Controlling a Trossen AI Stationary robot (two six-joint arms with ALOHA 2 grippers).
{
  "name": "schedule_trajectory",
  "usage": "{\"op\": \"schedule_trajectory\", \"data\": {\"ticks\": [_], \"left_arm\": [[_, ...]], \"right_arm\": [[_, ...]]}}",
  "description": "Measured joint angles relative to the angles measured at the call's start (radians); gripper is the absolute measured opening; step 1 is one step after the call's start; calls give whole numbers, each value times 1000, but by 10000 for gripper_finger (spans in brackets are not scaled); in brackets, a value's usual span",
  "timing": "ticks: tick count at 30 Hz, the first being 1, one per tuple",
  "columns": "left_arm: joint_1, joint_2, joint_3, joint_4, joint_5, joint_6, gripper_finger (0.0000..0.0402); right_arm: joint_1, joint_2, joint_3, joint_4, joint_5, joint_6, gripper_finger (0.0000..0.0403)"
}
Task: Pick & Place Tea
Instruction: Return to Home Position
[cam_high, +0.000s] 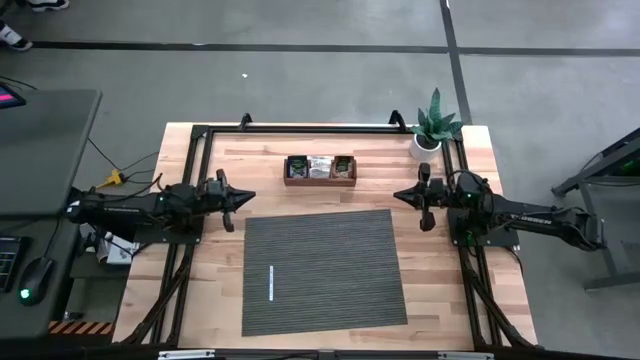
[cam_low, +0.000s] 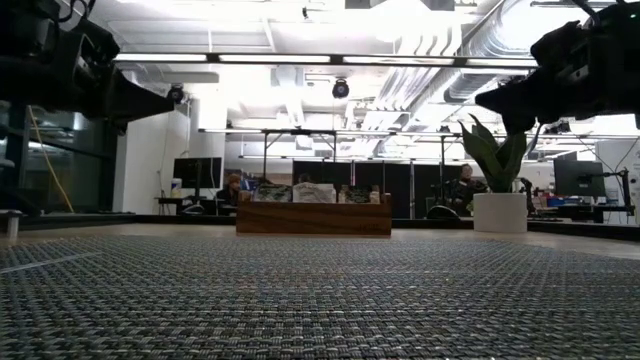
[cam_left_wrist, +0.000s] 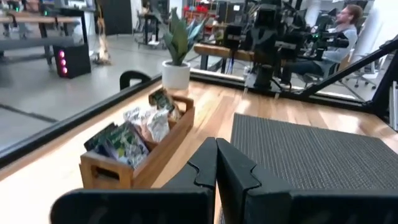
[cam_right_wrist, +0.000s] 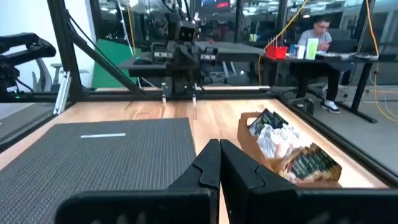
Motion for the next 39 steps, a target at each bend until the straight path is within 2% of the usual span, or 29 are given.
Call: {"op": "schedule_trajectory", "data": {"ticks": [4, 8, 12, 14, 18, 22, 34, 39], "left_arm": [[0, -18, -1, -2, 4, 28, 0], [0, -18, -1, -3, 8, 28, 0], [0, -18, -1, -4, 11, 20, 0], [0, -18, -1, -6, 17, 15, 0], [0, -18, -1, -6, 17, 11, 0], [0, -18, -1, -7, 17, 11, 0], [0, -17, -2, -11, 28, 33, 0], [0, -17, -2, -14, 56, 30, 0]], "right_arm": [[0, 0, 0, -21, 7, 1, 0], [9, 1, 0, -37, 133, 46, 0], [81, 0, 0, -22, 156, 53, 0], [143, 0, 0, -28, 231, 52, 0], [286, 0, 0, -58, 451, 29, 0], [392, 0, -1, -58, 560, 4, 0], [507, 0, -1, -207, 585, 81, 0], [544, -64, -1, -229, 640, 58, 0]]}}
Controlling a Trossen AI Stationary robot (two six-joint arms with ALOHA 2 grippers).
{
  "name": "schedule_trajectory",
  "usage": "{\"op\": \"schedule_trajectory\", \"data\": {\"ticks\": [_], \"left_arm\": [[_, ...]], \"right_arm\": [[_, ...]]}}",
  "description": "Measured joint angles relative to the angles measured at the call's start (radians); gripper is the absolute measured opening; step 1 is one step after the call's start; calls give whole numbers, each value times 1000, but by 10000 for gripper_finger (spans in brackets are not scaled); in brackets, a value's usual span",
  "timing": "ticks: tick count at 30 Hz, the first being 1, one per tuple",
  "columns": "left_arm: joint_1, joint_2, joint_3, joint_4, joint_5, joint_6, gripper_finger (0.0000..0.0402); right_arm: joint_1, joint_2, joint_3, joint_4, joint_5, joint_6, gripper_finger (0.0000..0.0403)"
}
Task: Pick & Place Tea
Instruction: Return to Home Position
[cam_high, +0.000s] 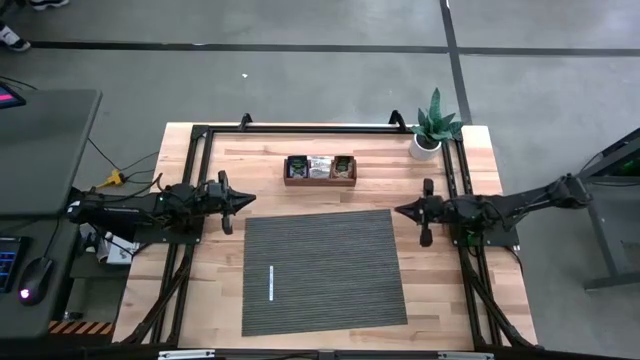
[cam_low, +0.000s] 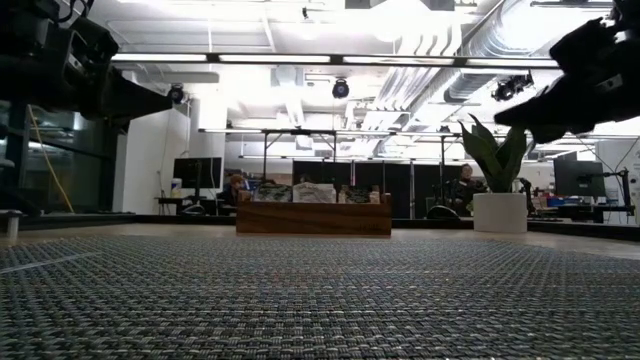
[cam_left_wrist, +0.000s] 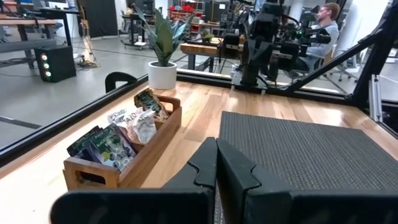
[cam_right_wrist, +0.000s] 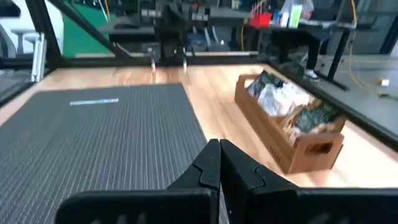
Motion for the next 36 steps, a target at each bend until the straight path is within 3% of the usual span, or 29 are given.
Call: {"op": "schedule_trajectory", "data": {"ticks": [10, 27, 36], "left_arm": [[0, 14, 0, -1, 1, 2, 0], [0, 104, 0, 0, -2, 4, 0], [-1, 104, 0, -23, 239, 1, 1]], "right_arm": [[44, -234, 0, -89, 12, -62, 0], [44, -221, 1, -123, -206, -16, 0], [44, -221, 1, -122, -206, -32, 0]]}}
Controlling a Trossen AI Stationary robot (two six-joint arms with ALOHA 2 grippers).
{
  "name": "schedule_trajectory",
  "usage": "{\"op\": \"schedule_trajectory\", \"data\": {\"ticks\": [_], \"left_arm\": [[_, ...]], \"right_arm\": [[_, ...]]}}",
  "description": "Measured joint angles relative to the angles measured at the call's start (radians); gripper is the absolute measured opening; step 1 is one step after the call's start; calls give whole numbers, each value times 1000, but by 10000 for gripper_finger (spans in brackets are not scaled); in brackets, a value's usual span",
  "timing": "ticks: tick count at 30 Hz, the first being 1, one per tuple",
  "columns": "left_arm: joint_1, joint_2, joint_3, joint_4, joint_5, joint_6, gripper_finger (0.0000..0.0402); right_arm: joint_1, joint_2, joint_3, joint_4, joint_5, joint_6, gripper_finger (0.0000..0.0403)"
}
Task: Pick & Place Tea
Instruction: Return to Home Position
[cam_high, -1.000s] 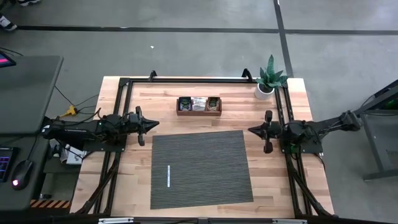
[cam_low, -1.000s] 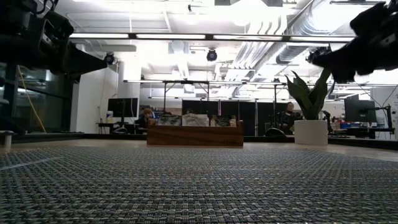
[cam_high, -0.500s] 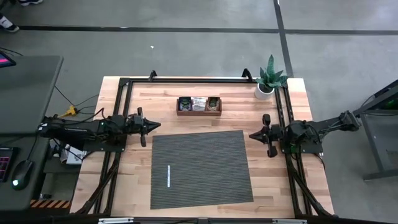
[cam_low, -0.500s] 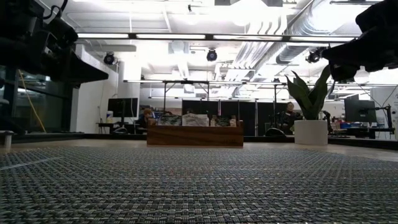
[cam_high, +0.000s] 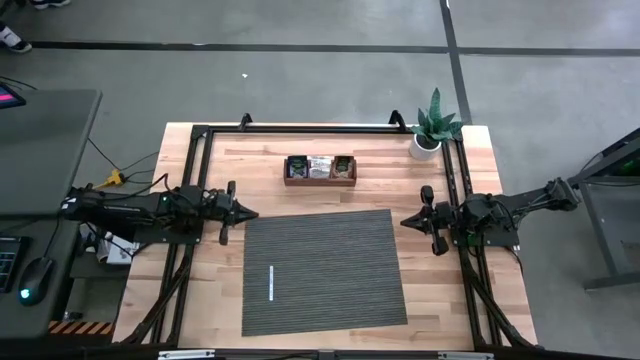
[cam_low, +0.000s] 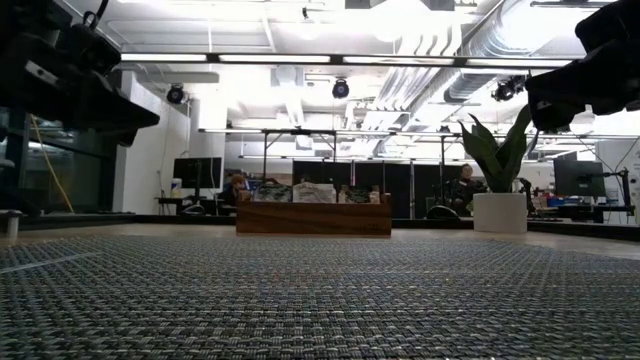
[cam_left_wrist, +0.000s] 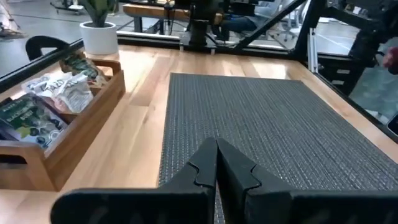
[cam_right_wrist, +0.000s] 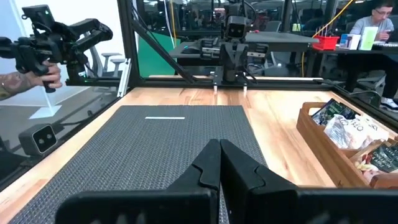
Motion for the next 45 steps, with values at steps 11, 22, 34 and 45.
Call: {"op": "schedule_trajectory", "data": {"ticks": [11, 22, 34, 45], "left_arm": [[0, 0, 0, -2, -5, 63, 1], [1, 0, 0, 0, -51, 81, 1], [1, 0, 0, 0, -53, 81, 1], [1, 0, 0, 0, -54, 80, 1]], "right_arm": [[0, 0, 0, 1, 0, 0, 0], [0, 0, 0, 1, 0, 0, 0], [0, 0, 0, 1, 0, 0, 0], [0, 0, 0, 1, 0, 0, 0]]}}
